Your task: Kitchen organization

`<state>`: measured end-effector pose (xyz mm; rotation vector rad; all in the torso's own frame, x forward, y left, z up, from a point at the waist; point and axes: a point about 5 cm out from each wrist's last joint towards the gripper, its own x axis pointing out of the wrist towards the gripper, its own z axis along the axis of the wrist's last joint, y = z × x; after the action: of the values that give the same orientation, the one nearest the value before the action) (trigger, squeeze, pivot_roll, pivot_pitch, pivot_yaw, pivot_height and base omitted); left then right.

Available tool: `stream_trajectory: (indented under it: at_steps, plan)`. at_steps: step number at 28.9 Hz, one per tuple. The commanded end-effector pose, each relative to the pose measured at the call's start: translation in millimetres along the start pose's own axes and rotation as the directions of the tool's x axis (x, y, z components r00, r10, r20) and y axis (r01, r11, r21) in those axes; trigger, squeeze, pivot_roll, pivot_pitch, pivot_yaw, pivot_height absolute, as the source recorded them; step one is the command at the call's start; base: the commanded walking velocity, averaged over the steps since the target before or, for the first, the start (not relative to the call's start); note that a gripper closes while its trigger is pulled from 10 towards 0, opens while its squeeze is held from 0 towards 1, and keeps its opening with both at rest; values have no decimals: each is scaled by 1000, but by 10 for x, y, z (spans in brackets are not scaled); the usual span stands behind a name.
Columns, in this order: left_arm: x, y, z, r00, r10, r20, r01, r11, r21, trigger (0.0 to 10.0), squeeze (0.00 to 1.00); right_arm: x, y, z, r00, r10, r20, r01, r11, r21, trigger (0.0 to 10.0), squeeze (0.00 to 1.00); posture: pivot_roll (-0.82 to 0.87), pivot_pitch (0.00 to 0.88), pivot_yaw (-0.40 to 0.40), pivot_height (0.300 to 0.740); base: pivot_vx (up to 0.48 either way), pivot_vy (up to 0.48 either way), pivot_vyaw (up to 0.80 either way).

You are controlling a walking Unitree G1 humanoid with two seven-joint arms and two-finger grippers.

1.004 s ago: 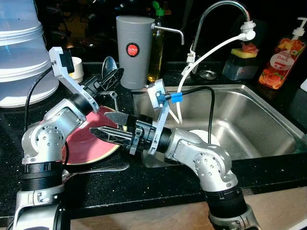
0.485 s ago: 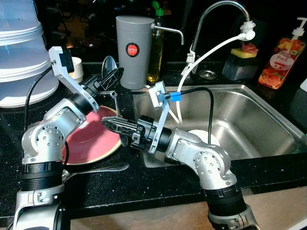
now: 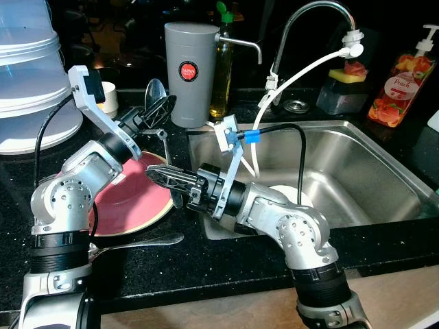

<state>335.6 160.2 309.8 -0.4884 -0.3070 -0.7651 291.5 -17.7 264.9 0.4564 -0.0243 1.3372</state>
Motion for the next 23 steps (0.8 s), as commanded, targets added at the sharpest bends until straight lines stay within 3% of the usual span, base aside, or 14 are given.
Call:
stream_trajectory:
  at_steps: [1, 2, 3, 10, 13, 18, 23]
  plan:
    - [-11, -11, 32, 1000, -21, -12, 22, 999, 49, 0, 0, -12, 72, 145, 996, 60, 72, -60, 998, 3, 7686, 1000, 81, 41, -20, 740, 0, 0, 0]
    - [-21, -3, 38, 1000, -21, -15, 22, 998, 55, 0, 0, -23, 71, 166, 995, 59, 80, -59, 998, -1, 7686, 1000, 81, 41, -20, 740, 0, 0, 0]
    - [-38, 12, 40, 999, -21, -26, 23, 997, 69, 0, 0, -45, 76, 180, 995, 70, 75, -70, 998, -7, 10000, 1000, 78, 41, -19, 740, 0, 0, 0]
    - [-124, 46, 30, 996, -44, -72, 52, 993, 108, 0, 0, -153, 85, 230, 992, 116, 50, -115, 993, -22, 10000, 1000, 75, 40, -18, 740, 0, 0, 0]
    - [-133, 28, 21, 995, -60, -76, 68, 992, 108, 0, 0, -195, -32, 185, 999, 33, -12, -34, 997, -72, 10000, 1000, 73, 38, -18, 740, 0, 0, 0]
    - [-76, -93, -21, 991, -123, -61, 127, 990, 69, 0, 0, -145, -121, -27, 992, -53, -112, 44, 995, -84, 10000, 1000, 73, 36, -20, 740, 0, 0, 0]
    - [-43, -168, -26, 986, -157, -48, 159, 986, 57, 0, 0, -103, -141, -83, 990, -84, -112, 76, 994, -80, 10000, 1000, 75, 35, -23, 740, 0, 0, 0]
